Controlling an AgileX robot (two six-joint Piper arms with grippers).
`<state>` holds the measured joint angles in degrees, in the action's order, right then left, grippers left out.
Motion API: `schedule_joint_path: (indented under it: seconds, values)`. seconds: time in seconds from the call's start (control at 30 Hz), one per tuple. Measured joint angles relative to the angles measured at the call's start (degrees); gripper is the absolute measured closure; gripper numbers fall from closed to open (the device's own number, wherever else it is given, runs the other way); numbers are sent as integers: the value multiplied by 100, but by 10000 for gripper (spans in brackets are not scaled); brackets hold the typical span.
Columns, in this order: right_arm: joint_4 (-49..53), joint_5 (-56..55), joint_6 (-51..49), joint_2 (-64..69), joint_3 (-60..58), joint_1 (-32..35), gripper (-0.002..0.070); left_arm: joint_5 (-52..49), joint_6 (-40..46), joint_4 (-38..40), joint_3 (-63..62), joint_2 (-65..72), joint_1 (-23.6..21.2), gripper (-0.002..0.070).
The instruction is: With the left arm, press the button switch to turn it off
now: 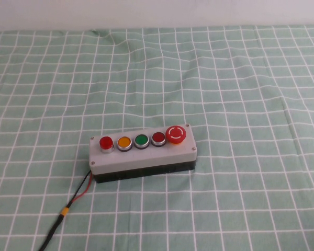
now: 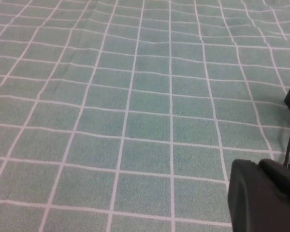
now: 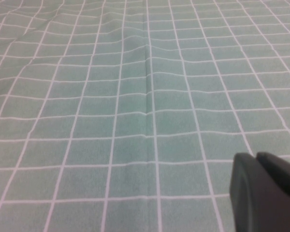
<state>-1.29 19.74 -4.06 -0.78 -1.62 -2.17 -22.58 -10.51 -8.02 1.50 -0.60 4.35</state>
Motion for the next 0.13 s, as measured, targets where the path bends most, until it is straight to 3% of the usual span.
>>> schedule_joint_path:
  seconds: [0.13]
  values:
    - [0, 0, 0, 0, 0, 0, 694, 0, 227, 173, 0, 0, 0, 677]
